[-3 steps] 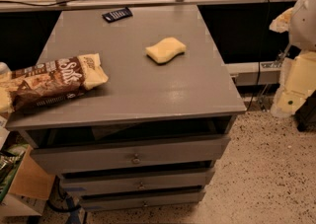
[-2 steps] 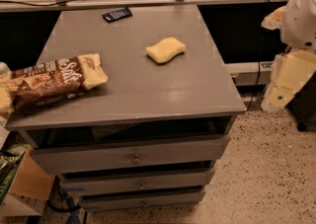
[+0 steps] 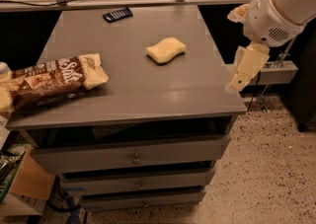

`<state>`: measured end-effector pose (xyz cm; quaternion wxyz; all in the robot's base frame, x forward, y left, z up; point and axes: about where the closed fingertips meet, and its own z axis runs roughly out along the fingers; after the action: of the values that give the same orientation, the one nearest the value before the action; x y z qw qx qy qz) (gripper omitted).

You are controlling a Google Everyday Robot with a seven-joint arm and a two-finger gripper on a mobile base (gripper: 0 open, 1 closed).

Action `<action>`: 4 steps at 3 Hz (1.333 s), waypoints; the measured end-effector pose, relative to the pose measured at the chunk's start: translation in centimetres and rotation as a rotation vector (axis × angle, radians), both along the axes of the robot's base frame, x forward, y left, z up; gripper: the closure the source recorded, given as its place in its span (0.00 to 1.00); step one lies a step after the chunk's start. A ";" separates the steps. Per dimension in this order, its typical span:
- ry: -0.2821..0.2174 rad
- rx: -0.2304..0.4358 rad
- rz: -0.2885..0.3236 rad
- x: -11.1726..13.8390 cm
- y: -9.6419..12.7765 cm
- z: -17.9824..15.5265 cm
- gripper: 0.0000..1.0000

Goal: Move sponge near rxbar blueberry

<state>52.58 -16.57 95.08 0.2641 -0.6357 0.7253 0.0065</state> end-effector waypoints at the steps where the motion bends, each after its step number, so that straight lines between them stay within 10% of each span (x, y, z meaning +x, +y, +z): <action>1: -0.010 0.059 0.034 2.9 2.4 -1.7 0.00; 4: 0.030 0.212 0.032 11.6 7.5 -7.7 0.00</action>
Offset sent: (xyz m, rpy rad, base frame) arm 0.0934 0.0673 -0.0604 0.1773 0.0073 0.0752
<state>64.21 -9.11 87.41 0.3188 -0.6157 0.7141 0.0969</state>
